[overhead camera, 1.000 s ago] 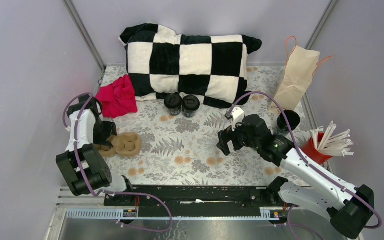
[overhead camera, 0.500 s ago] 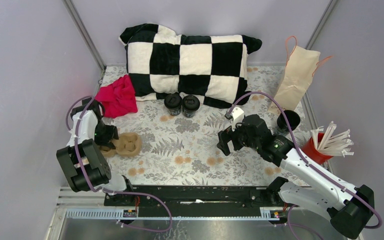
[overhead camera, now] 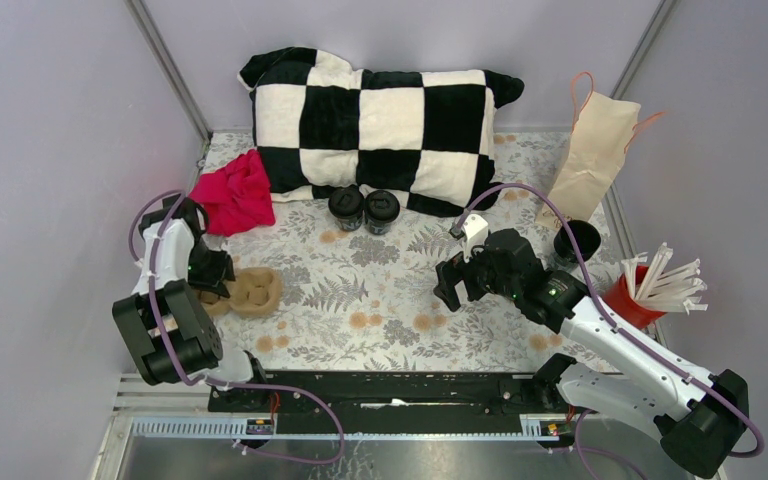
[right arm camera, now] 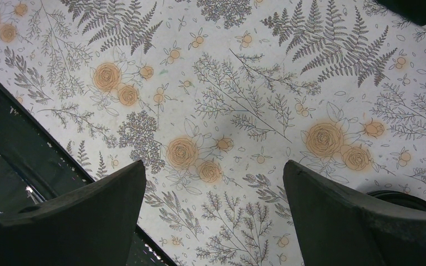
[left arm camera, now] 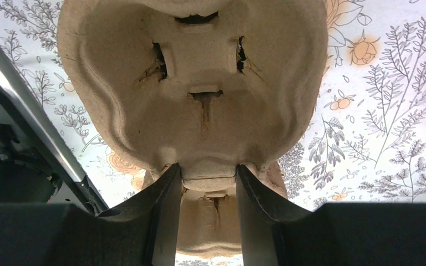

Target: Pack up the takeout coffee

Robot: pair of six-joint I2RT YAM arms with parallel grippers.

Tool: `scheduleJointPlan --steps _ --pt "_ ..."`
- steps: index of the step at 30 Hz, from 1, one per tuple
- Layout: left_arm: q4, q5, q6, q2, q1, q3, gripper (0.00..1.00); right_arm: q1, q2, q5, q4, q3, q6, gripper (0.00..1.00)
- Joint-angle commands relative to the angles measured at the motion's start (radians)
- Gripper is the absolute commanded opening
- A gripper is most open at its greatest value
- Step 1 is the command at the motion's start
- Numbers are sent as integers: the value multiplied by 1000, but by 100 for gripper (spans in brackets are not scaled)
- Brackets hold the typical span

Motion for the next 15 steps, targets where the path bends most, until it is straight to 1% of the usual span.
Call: scheduleJointPlan --steps 1,3,5,7,8,9,10,11,12,13,14,15 --pt "-83 -23 -8 -77 3 81 33 11 -5 7 41 1 -10 100" --pt "-98 -24 -14 -96 4 92 32 14 -7 7 42 -1 -11 100" --pt "-78 -21 -8 -101 4 78 31 13 -9 7 49 -10 -7 100" --pt "-60 21 8 -85 4 65 24 15 -9 1 56 -14 -1 100" --pt "-66 57 15 -81 -5 79 19 16 -8 -1 58 -12 -1 100" --pt "-85 61 6 -84 -32 113 15 16 -7 -1 53 -8 -4 100" --pt "-106 17 -19 -95 -68 160 12 16 -6 1 45 -2 -4 100" --pt "-95 -41 -32 -98 -108 183 13 17 -7 5 45 -1 -5 100" --pt "-72 -95 -10 -96 -121 174 16 17 -9 6 49 -5 -2 100" --pt "-72 -126 1 -77 -109 148 15 17 -10 4 58 -10 2 100" --pt "-102 -94 10 -45 -73 137 8 19 -11 -3 67 -14 5 100" --pt "-121 -19 22 -28 -64 147 5 21 -6 -12 67 -13 3 100"
